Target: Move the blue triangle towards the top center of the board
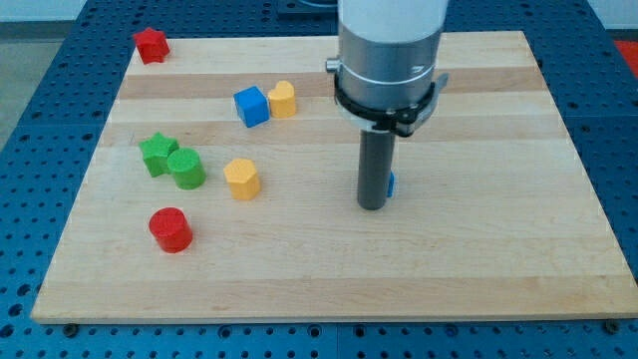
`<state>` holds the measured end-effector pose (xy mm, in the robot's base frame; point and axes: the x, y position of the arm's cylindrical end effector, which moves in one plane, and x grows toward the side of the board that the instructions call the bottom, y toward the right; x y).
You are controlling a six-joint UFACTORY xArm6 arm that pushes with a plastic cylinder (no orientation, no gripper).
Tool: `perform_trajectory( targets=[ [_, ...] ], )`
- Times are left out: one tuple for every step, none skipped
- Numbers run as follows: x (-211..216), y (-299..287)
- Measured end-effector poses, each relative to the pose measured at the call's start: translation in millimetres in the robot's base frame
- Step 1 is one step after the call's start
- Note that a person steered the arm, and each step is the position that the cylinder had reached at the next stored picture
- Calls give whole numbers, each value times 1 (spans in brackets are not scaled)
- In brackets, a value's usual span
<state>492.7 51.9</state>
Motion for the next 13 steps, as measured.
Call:
perform_trajectory(
  targets=[
    [0, 39],
    [-10, 50],
    [-13, 21],
    [-13, -1],
    [-25, -2],
    [-28, -31],
    [-28, -55],
    [-35, -54],
    [-47, -54],
    [-59, -49],
    [-74, -41],
    [-86, -51],
    [-86, -77]
  ],
)
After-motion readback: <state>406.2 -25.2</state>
